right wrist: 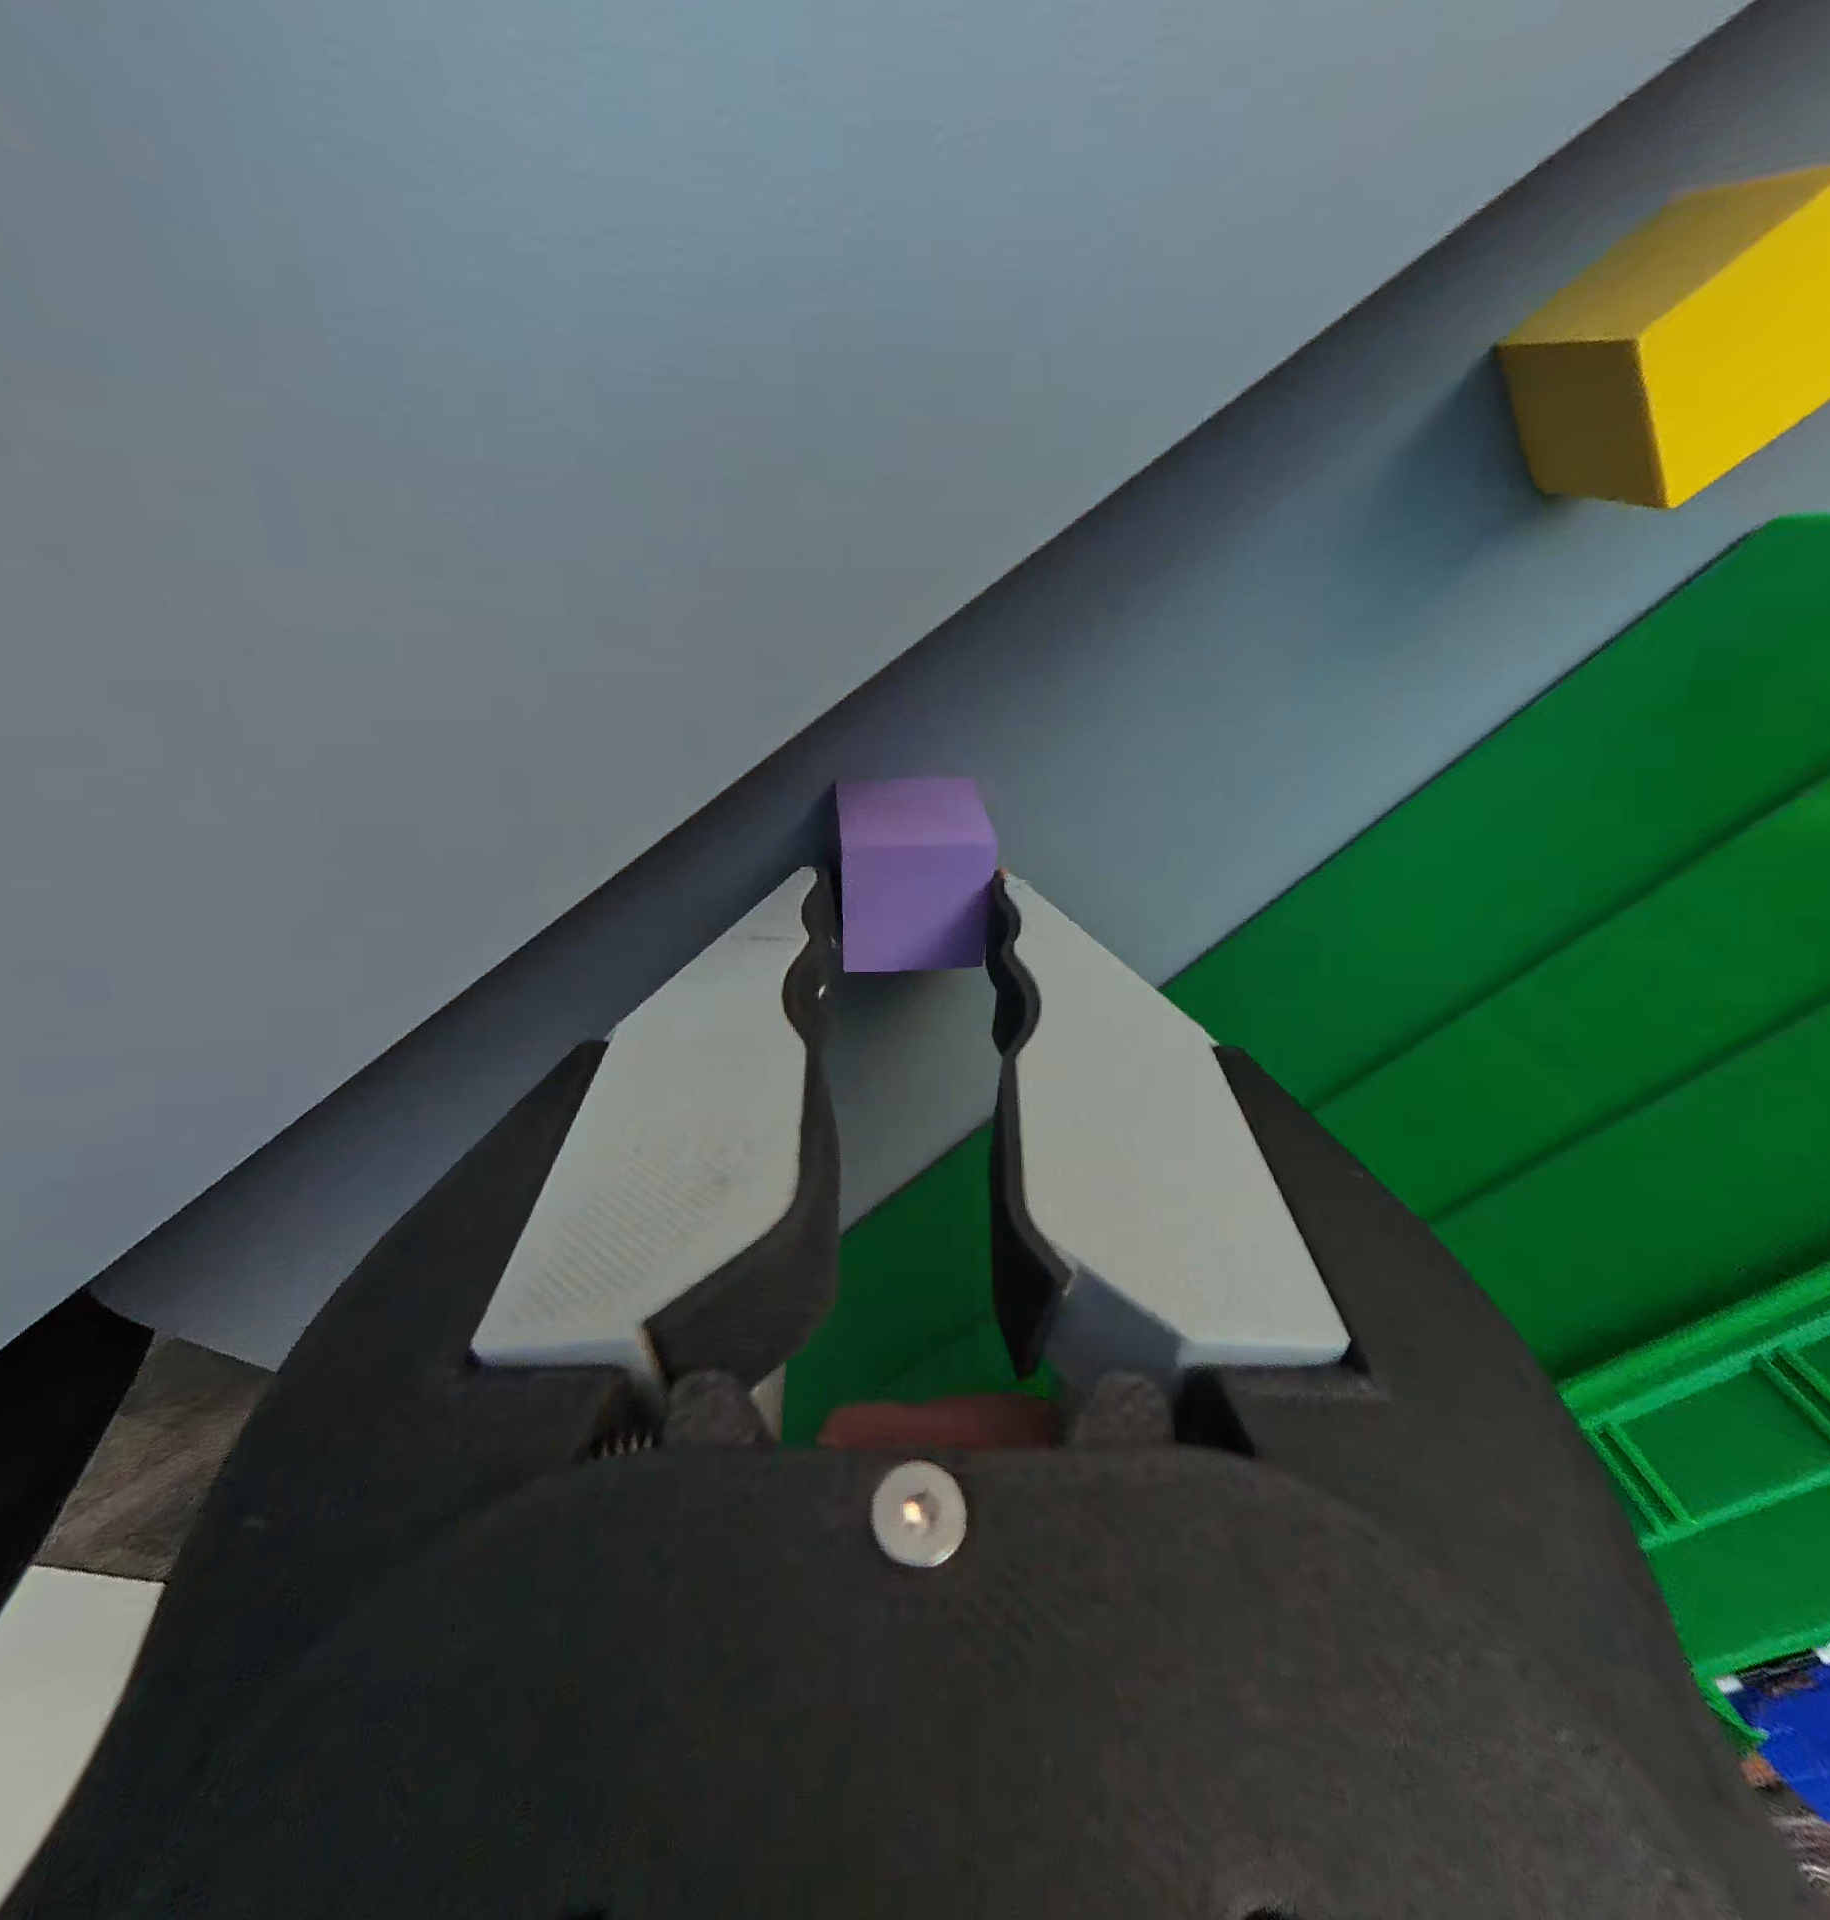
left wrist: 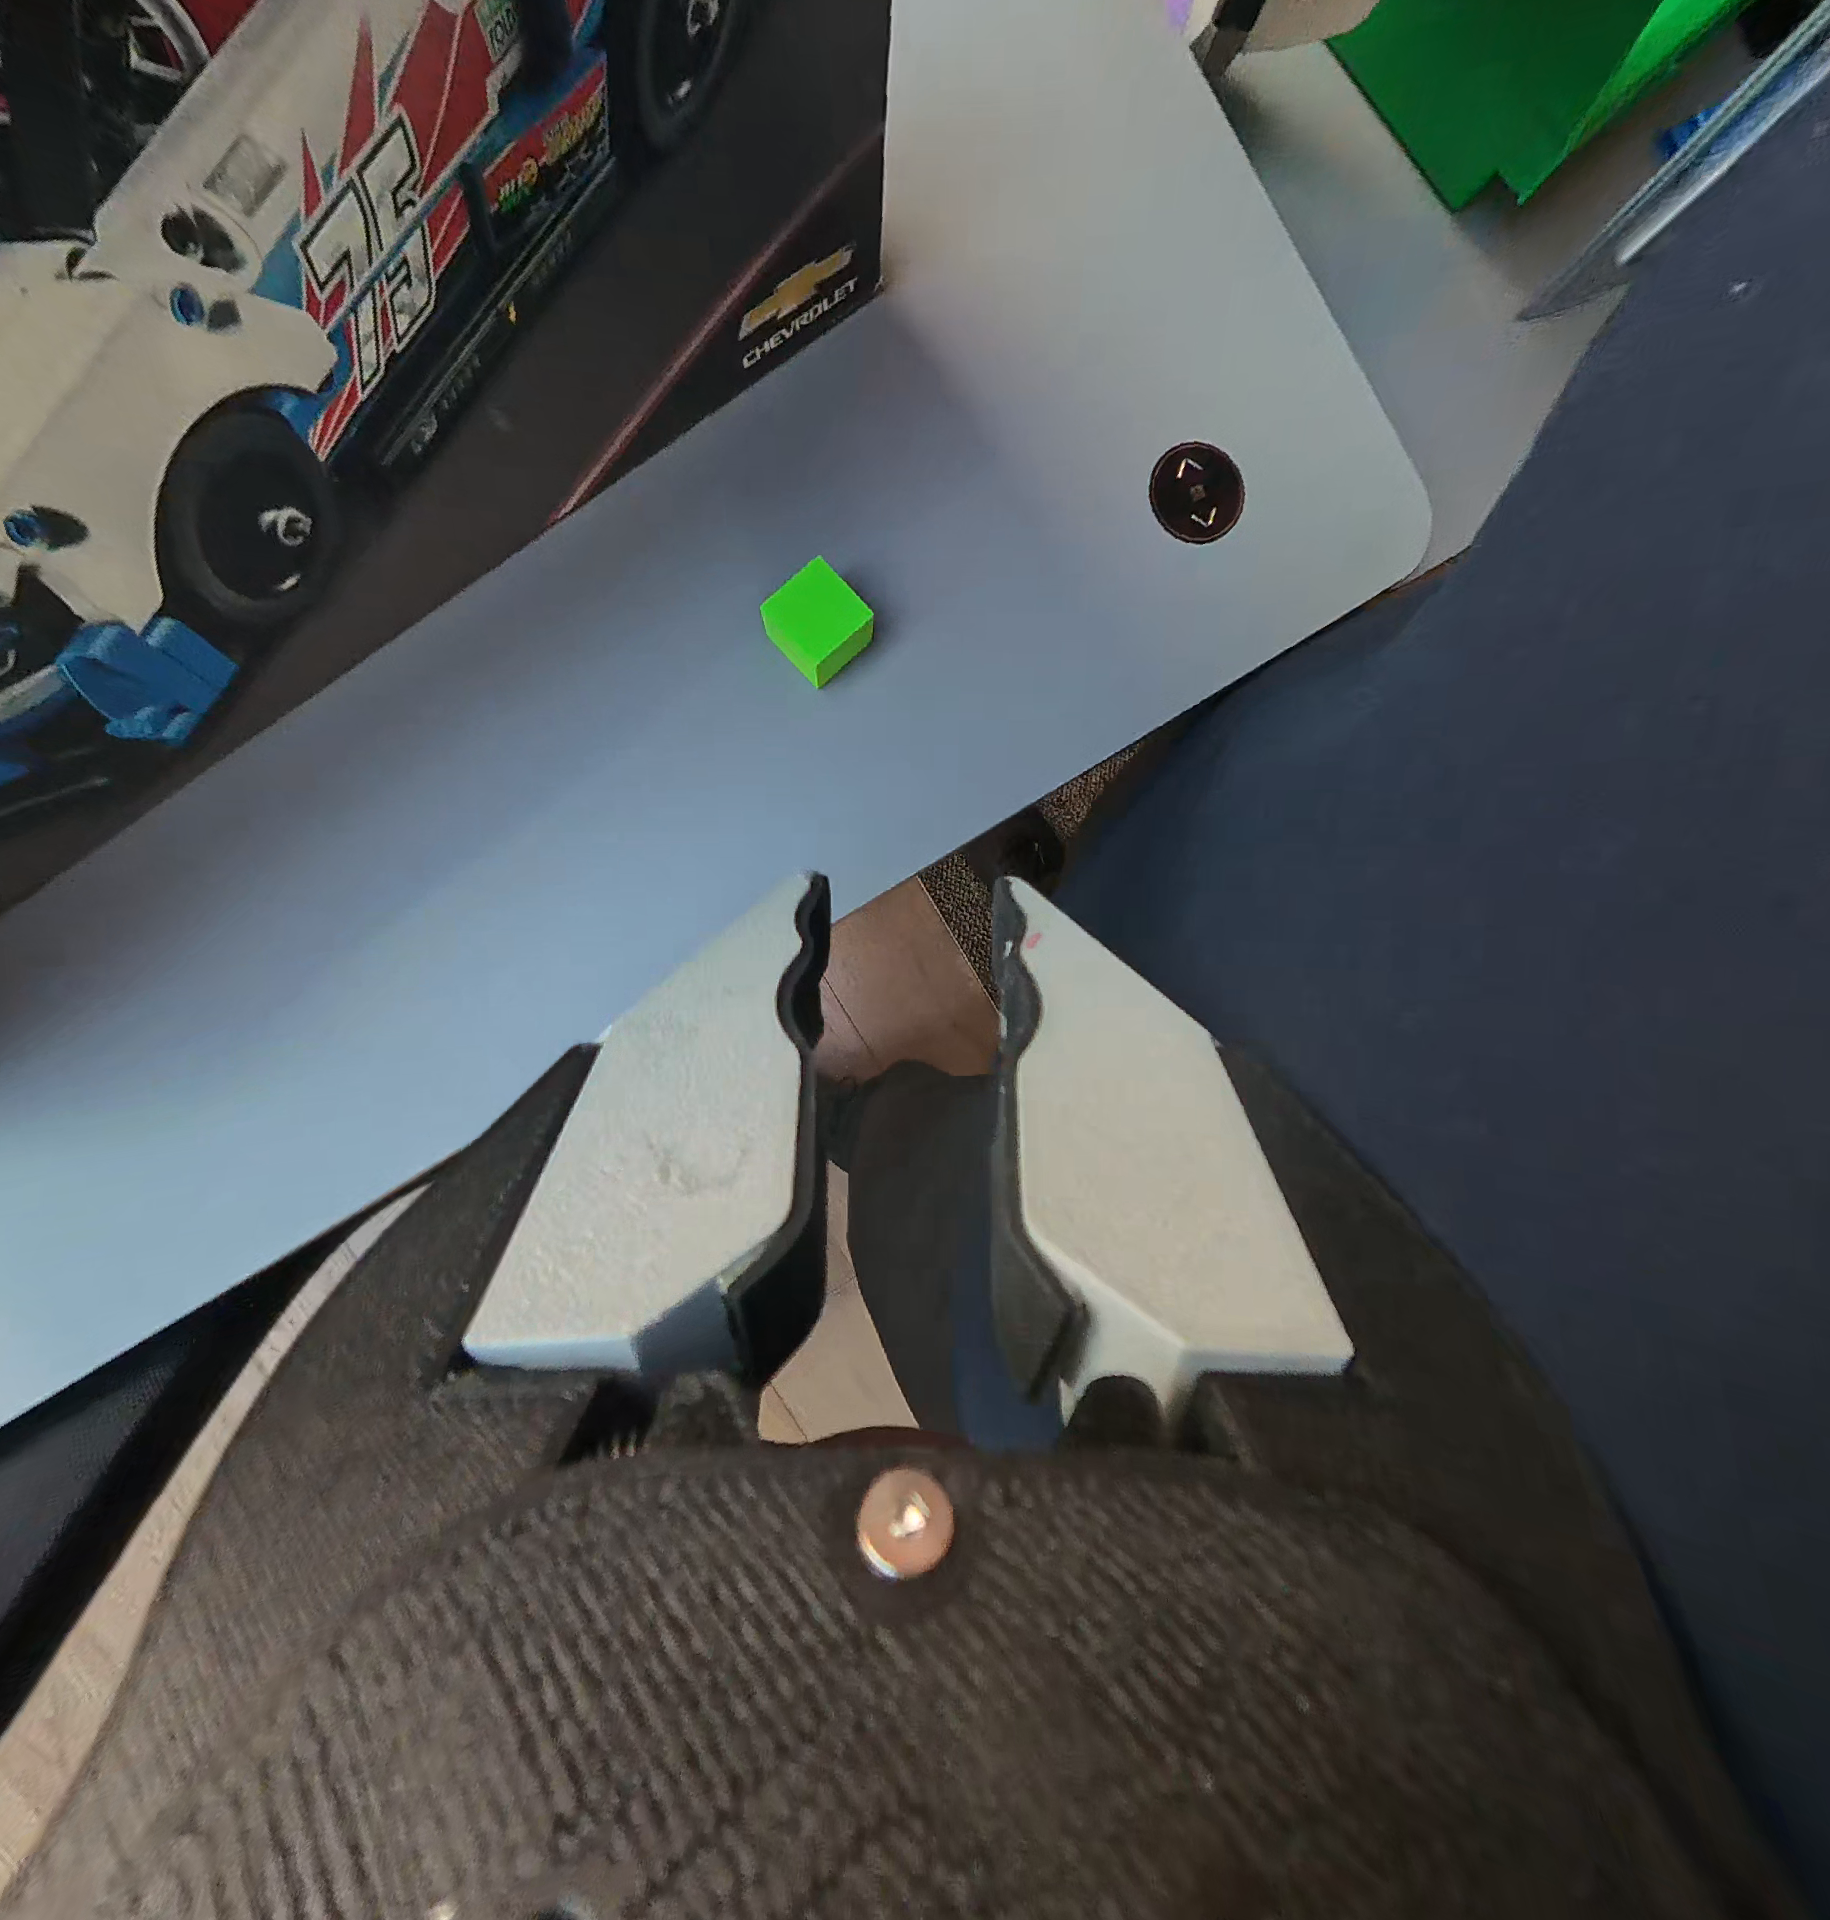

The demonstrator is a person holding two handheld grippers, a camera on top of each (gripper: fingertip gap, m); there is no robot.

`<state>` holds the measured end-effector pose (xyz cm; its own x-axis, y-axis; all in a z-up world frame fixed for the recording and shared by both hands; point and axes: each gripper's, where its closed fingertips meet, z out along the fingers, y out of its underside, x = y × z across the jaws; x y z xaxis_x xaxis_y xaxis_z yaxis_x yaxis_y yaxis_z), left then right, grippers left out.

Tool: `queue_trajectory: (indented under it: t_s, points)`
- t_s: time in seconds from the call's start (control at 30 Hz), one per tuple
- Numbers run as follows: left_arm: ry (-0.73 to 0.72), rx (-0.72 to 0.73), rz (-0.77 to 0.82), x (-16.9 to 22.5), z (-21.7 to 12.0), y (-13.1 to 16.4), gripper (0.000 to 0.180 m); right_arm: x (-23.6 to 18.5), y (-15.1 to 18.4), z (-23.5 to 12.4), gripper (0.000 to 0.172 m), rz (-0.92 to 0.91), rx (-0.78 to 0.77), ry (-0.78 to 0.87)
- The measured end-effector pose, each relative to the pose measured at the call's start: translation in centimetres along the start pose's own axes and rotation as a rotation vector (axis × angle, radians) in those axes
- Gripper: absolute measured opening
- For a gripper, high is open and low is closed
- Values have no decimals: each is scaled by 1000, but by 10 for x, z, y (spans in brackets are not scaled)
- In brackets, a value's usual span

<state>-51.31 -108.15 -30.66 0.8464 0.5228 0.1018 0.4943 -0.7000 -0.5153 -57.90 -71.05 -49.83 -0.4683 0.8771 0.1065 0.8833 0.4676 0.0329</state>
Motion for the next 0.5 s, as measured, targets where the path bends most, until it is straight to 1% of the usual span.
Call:
queue_trajectory:
  t_s: [0.1,0.2,0.4,0.5]
  points:
    - [-7,5,-13,-2,1,3,29,1,2,-1,26,33,-9,-12]
    - [-4,11,15,-9,0,4,29,3,5,-14,26,97,19,-17]
    - [56,36,48,-35,1,9,28,0,13,-69,26,295,153,25]
    - [84,57,53,-50,-2,14,27,-18,1,-105,25,343,267,66]
